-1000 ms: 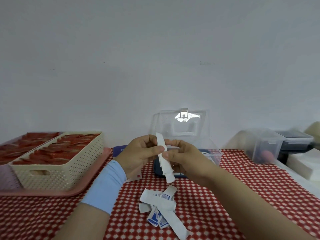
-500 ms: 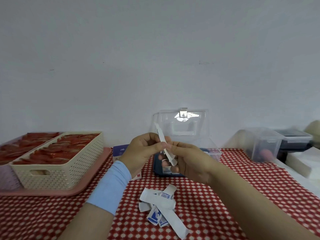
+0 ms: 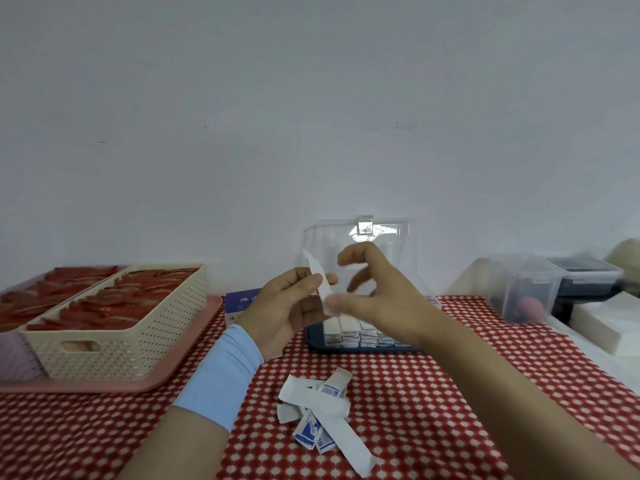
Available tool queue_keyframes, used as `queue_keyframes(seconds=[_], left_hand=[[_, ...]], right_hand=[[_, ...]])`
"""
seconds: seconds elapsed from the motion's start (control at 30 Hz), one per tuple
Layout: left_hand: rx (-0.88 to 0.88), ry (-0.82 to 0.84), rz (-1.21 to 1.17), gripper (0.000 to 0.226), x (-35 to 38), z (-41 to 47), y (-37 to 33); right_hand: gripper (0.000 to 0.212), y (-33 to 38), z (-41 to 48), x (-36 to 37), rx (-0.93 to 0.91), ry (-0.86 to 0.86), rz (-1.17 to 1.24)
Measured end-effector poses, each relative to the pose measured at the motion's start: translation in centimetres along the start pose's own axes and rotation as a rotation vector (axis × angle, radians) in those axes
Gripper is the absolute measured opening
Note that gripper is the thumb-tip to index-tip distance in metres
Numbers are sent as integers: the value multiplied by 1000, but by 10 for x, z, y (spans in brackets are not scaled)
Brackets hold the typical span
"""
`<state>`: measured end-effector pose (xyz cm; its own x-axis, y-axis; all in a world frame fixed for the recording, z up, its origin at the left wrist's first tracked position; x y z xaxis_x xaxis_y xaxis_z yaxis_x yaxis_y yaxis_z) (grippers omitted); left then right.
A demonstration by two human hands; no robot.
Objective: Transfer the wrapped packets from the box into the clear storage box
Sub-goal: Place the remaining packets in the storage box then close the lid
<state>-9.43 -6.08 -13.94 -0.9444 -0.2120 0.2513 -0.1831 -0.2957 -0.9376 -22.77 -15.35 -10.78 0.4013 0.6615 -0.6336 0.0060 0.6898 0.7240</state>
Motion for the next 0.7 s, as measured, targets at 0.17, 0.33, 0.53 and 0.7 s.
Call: queue_keyframes(seconds=[0.17, 0.33, 0.53, 0.7], left_hand=[[-159, 107, -25, 30, 8, -1, 12], [-196, 169, -39, 45, 6, -2, 16], [-236, 204, -42, 38, 10, -3, 21], [-244, 204, -50, 41, 10, -2, 23]], right_hand=[[60, 4, -1, 6, -122, 155, -310], [49, 5, -2, 4, -139, 105, -296], [47, 6, -7, 4, -94, 167, -212], [43, 5, -4, 5, -114, 157, -213]])
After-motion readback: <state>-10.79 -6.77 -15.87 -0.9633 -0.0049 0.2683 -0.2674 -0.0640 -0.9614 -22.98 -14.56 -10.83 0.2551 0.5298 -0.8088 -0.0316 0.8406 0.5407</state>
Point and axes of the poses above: each hand's wrist, its own z-axis towards the middle knuckle, its own x-axis out of the palm, y = z × x, the point moved 4 cm from there along z, towards the middle knuckle, and after that the axes turned 11 degrees about y, right-handed, at the moved point
